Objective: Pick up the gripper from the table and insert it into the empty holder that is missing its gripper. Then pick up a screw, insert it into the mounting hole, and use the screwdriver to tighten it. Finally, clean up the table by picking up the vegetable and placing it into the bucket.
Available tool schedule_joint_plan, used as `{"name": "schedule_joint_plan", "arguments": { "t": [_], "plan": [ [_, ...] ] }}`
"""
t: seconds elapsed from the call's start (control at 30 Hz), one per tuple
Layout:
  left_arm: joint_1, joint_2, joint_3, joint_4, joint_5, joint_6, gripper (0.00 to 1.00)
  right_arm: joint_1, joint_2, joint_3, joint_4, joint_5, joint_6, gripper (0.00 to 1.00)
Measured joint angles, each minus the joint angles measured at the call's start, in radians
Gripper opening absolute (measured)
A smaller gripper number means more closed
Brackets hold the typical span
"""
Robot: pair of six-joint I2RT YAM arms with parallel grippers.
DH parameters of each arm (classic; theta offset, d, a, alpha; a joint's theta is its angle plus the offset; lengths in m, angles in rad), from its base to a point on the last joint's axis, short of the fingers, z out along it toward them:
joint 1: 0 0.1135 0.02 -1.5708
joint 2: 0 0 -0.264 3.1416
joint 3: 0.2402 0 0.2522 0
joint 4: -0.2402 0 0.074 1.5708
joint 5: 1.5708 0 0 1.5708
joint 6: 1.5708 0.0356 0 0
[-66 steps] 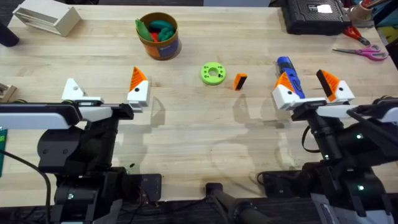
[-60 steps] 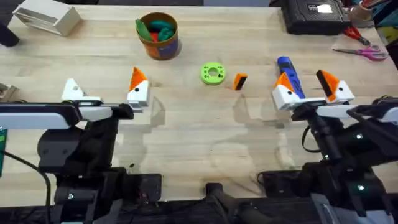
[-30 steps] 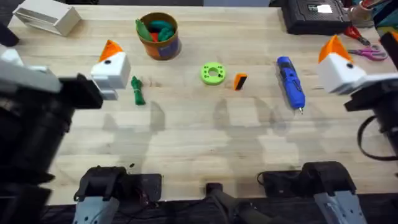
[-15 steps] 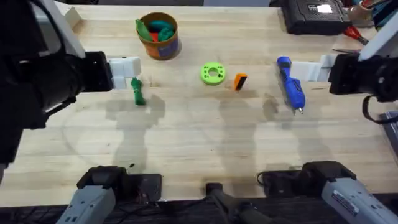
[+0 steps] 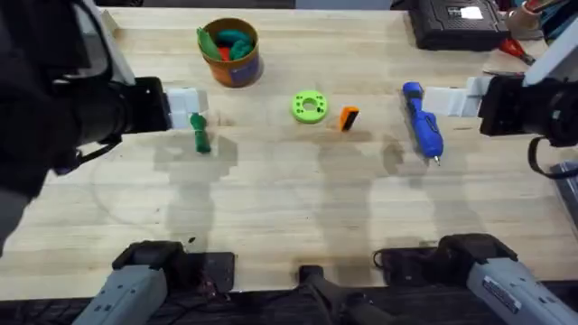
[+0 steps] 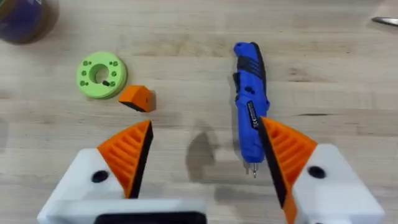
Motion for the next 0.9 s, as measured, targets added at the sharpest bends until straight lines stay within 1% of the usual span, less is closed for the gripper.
{"name": "schedule_joint_plan", "arguments": {
  "t": [0.23,0.37,0.4,0.47,0.7,0.9],
  "plan": [
    [0.007,0.14,0.0,-0.007,0.001,-0.063,0.986,0.0,0.0,0.0,0.001,0.0,0.0,0.991],
    [0.007,0.184,0.0,0.012,0.001,-0.078,0.986,0.0,0.0,0.0,0.001,0.0,0.0,0.991],
    [0.007,0.22,-0.03,0.092,0.001,-0.087,0.985,0.0,0.008,0.0,0.001,0.0,0.0,0.991],
    [0.007,0.319,-0.079,0.189,0.005,-0.089,0.985,0.0,0.018,0.0,0.001,0.0,0.0,0.991],
    [0.007,0.478,-0.082,0.3,0.021,-0.088,0.985,0.0,0.019,0.001,0.001,0.0,0.0,0.991],
    [0.007,0.548,-0.082,0.317,0.031,-0.088,0.997,0.0,0.019,0.001,0.001,0.0,0.0,0.991]
  ]
}}
